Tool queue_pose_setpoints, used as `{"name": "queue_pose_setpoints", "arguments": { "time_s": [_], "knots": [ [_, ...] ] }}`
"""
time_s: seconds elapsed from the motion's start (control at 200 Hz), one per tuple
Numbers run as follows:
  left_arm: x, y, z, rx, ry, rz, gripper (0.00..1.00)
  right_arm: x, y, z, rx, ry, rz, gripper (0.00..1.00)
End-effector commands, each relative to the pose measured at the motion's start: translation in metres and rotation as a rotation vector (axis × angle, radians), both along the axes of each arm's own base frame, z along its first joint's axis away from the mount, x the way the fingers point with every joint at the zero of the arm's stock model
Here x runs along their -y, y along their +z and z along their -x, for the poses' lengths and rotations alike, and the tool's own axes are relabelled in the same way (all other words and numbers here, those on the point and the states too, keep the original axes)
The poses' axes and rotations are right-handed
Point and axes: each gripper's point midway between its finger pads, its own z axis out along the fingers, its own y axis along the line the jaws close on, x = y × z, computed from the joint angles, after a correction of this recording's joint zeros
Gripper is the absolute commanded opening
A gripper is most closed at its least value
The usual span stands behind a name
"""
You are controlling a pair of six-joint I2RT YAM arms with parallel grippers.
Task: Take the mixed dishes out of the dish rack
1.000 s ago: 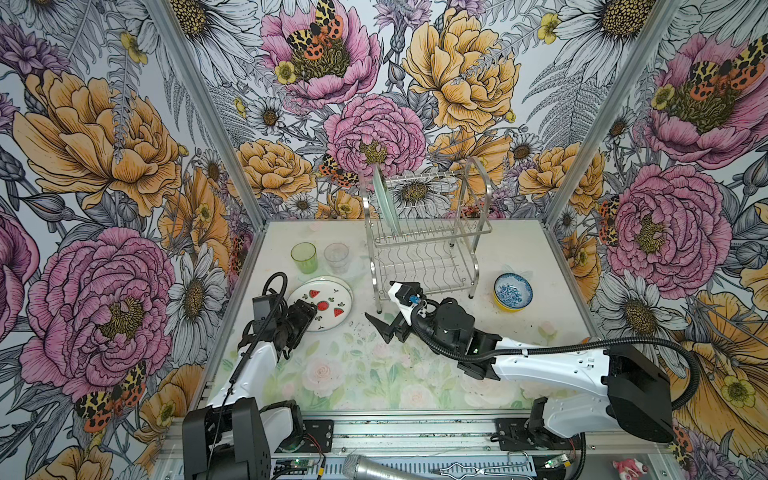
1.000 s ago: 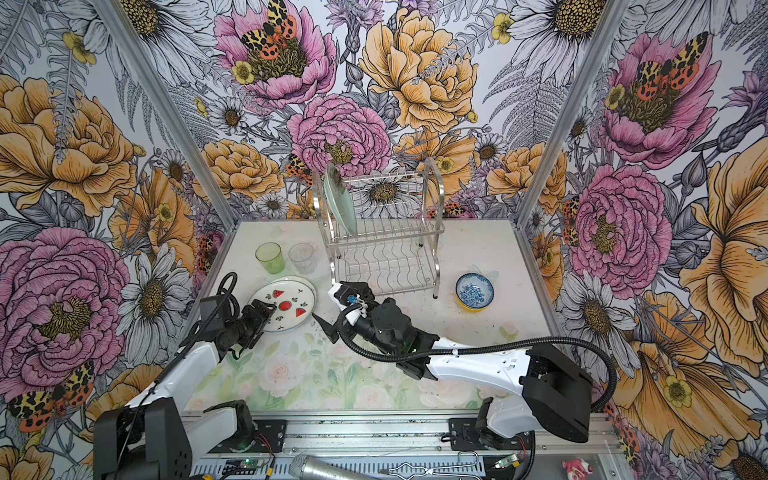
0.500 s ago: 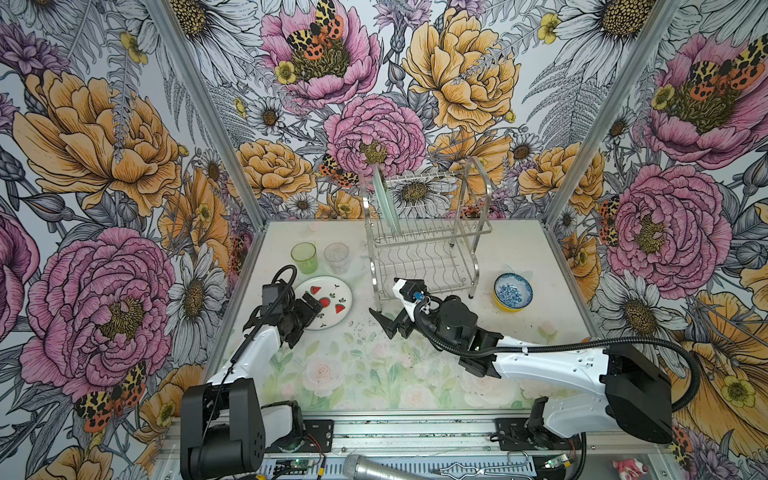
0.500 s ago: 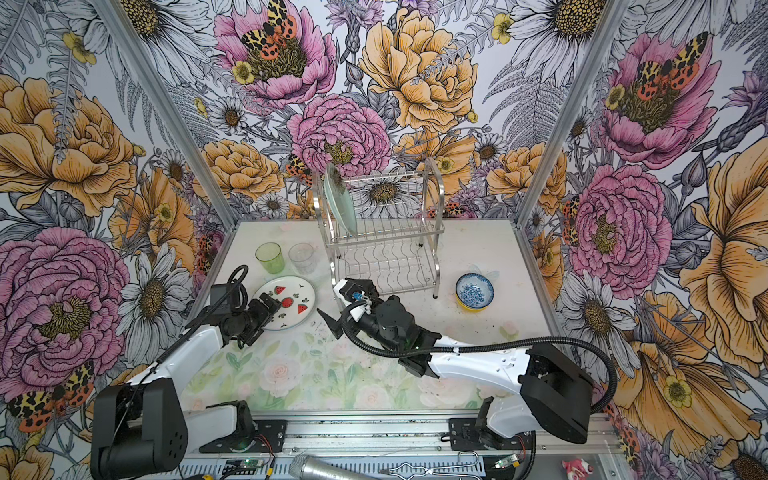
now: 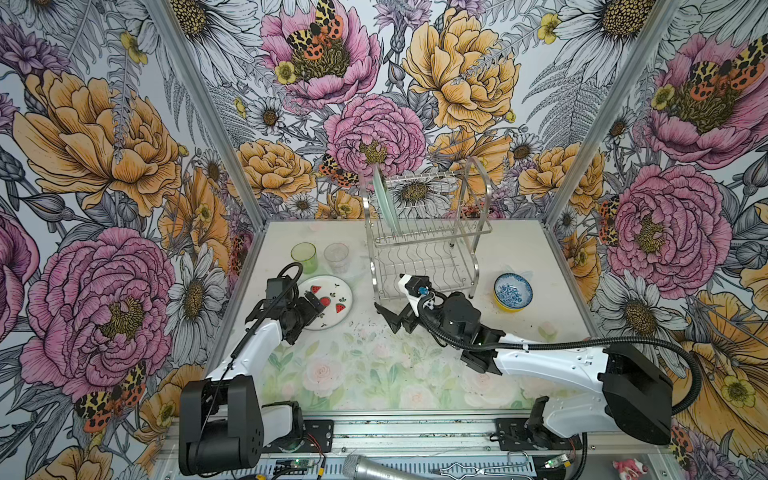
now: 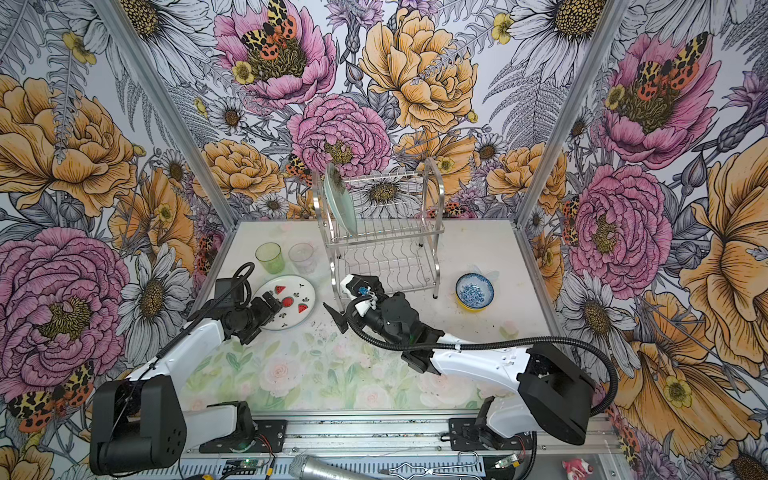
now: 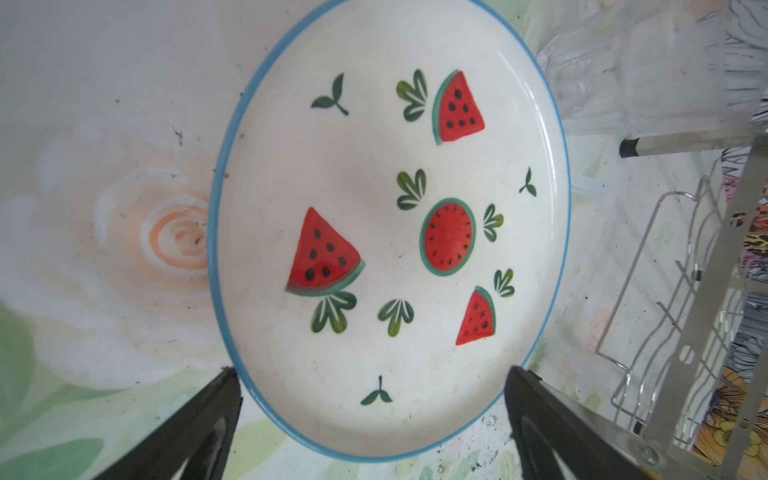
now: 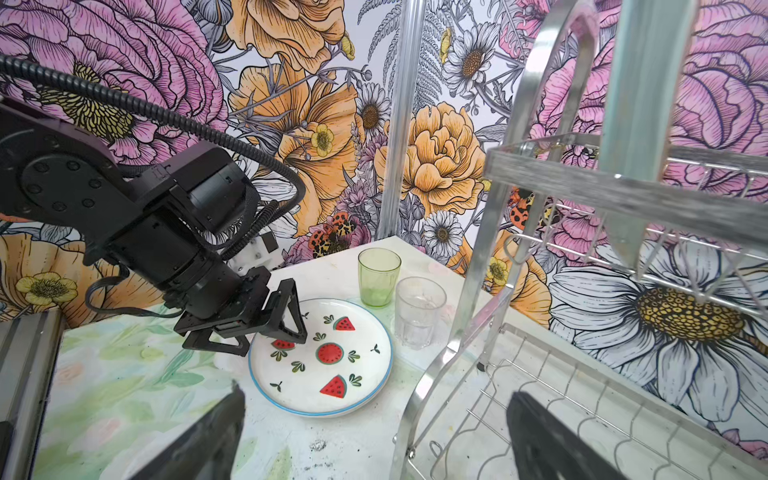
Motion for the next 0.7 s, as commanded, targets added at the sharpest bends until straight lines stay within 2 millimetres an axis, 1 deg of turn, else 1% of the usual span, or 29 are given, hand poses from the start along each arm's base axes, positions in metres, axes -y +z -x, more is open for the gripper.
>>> {"name": "queue_pose_setpoints", "arguments": {
  "time_s": [0.0,0.12,0.475,0.625,0.695],
  "knots": [
    [-0.012,0.010,0.001,0.006,-0.007,-0.097,0.99,0.001,0.010,0.004,0.003,0.023,-0.050,0.99],
    [-0.013,0.016,0.003,0.031,0.001,-0.105,0.99,-0.001,0.011,0.005,-0.005,0.033,-0.061,0.99],
    [-0.015,0.051,0.002,0.157,0.011,-0.132,0.99,0.004,0.016,0.006,-0.025,0.020,-0.089,1.00],
    [-0.011,0.066,0.001,0.223,-0.002,-0.140,0.99,0.006,0.011,0.004,-0.018,-0.003,-0.045,1.00],
    [-0.009,0.075,0.001,0.252,-0.020,-0.169,0.99,0.007,0.012,0.006,-0.007,0.000,-0.042,0.99]
  ]
}}
